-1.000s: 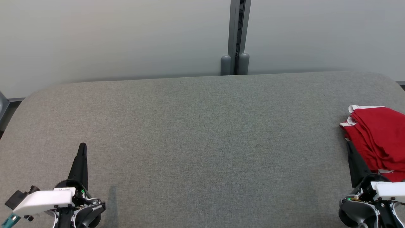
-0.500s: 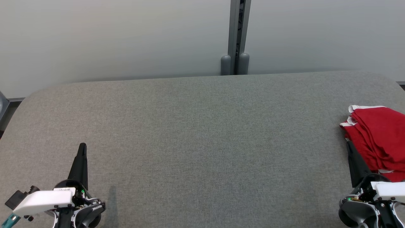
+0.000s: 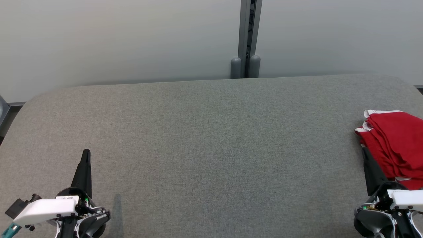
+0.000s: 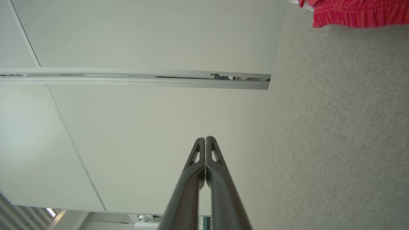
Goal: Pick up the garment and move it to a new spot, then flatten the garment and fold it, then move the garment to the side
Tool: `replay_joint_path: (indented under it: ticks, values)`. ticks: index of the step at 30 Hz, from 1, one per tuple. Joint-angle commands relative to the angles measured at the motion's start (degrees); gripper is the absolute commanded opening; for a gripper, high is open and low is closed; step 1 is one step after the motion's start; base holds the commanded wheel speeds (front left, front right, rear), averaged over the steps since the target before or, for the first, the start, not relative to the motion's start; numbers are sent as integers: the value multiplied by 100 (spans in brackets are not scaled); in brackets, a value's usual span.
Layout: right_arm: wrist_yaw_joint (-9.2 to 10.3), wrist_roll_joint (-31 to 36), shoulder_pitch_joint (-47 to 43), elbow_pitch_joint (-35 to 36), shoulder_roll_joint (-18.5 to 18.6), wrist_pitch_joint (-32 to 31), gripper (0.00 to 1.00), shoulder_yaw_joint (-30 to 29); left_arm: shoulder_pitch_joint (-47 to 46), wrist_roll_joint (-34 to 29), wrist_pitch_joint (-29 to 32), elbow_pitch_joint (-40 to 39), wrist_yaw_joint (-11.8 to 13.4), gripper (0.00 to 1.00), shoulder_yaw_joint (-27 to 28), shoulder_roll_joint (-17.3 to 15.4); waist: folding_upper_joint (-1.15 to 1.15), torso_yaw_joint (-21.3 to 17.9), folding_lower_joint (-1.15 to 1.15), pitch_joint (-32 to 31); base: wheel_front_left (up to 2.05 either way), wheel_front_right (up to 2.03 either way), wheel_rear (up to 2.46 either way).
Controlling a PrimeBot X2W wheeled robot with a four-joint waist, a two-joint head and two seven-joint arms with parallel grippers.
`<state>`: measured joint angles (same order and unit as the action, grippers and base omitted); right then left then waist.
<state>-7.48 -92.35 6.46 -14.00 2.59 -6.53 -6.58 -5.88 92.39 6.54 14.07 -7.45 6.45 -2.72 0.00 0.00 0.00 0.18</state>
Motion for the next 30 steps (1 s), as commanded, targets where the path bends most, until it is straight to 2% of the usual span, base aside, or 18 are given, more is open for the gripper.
replay_joint_path:
  ticks: [1,30]
  values:
    - [-2,-14,-52,18,53,-21,0,-7,-71,6,19,-17,-17,0,24,-30,0,0,0,0,0,0,0]
    - [-2,-14,-52,18,54,-21,0,-7,-70,7,19,-18,-18,0,23,-30,0,0,0,0,0,0,0]
